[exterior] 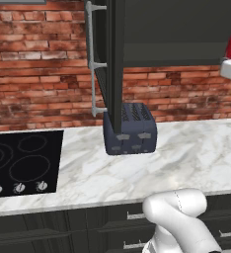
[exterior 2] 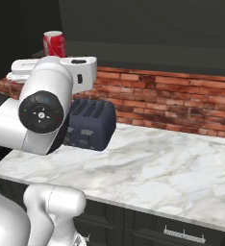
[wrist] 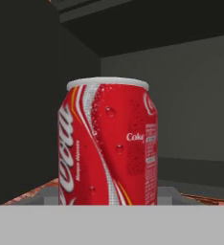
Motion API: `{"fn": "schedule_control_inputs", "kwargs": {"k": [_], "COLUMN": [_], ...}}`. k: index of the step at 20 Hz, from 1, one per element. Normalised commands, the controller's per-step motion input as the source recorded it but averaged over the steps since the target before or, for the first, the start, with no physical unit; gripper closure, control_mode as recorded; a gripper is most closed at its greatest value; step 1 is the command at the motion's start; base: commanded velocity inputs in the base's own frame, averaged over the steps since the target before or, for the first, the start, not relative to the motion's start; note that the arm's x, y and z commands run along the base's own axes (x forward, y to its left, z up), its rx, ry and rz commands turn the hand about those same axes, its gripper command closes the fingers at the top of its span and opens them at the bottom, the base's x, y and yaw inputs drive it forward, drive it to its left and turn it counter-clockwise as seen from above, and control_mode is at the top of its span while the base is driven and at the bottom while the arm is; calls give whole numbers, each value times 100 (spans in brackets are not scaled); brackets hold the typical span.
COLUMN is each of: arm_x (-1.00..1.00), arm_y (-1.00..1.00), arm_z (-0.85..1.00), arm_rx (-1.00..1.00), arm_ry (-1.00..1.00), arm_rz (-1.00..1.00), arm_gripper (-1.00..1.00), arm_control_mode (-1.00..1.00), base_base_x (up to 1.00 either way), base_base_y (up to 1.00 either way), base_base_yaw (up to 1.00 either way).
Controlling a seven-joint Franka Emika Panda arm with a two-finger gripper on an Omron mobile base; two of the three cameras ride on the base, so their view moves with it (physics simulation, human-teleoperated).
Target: Pick the can from the counter and place it in the open cabinet.
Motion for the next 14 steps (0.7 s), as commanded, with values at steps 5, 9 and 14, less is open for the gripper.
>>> {"fn": "schedule_control_inputs", "kwargs": {"k": [5, 9, 14], "arm_x": [24, 17, 23], "arm_y": [-1, -4, -1], "arm_z": [-1, -15, -12], "arm_rx": [0, 0, 0], "arm_ry": [0, 0, 0], "arm_rz": [-5, -4, -4], "arm_gripper": [100, 100, 100], "arm_control_mode": [-100, -100, -100], "base_base_x": [0, 0, 0], "base_base_y": [0, 0, 0], "base_base_yaw": [0, 0, 0]}}
